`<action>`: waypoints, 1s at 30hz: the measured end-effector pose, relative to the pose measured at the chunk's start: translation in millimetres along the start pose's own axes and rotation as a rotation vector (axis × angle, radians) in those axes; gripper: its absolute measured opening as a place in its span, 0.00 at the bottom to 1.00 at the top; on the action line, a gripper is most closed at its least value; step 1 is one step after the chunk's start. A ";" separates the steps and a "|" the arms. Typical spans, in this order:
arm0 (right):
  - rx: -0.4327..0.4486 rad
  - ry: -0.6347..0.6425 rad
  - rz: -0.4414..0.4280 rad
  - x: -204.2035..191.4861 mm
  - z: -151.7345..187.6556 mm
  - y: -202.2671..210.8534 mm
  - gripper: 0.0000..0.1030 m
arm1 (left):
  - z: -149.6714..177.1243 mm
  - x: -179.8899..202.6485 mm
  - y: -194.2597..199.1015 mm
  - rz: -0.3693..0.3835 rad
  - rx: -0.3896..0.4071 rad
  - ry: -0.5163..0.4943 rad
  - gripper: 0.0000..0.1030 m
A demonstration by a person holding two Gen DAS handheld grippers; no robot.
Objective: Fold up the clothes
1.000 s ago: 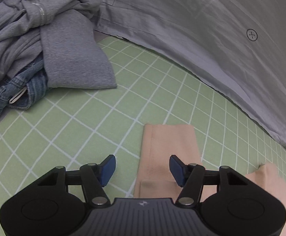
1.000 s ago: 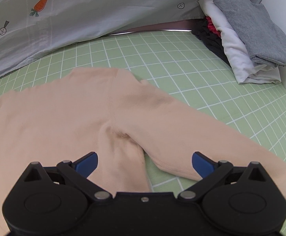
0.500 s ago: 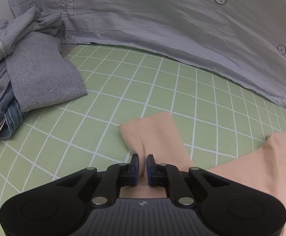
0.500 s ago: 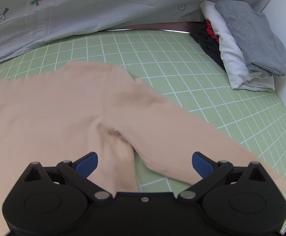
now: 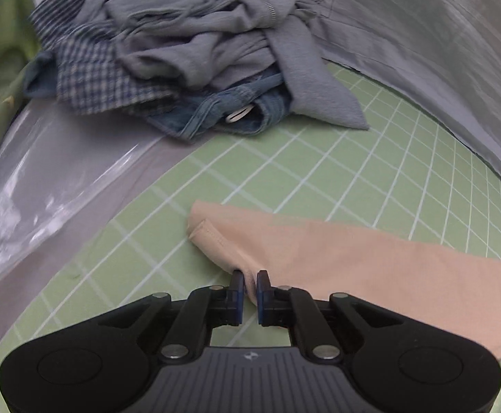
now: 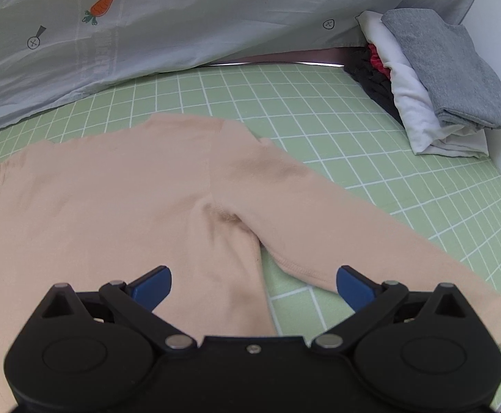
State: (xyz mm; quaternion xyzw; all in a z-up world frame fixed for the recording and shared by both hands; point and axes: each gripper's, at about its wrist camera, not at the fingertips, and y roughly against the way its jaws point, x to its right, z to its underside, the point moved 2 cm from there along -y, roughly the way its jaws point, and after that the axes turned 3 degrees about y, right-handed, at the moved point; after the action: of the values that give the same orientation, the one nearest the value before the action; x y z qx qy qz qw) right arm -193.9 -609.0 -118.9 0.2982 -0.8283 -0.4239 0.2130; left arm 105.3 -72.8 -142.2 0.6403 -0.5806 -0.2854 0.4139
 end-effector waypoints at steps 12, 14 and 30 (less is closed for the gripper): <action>0.012 0.059 -0.078 -5.3 59.1 51.0 1.00 | 113.7 -30.6 60.5 0.050 -0.060 0.095 0.09; 0.011 0.054 -0.086 -3.4 68.2 56.0 1.00 | 124.5 -31.9 66.8 0.058 -0.068 0.078 0.09; -0.041 -0.012 -0.088 7.1 131.5 68.9 1.00 | 83.8 -46.9 68.4 0.064 0.012 0.060 0.48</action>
State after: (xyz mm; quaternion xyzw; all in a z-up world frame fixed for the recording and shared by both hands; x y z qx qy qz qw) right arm -300.4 -506.2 -133.4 0.3276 -0.8068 -0.4513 0.1952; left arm -8.0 -42.4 -130.0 0.6324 -0.5898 -0.2492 0.4361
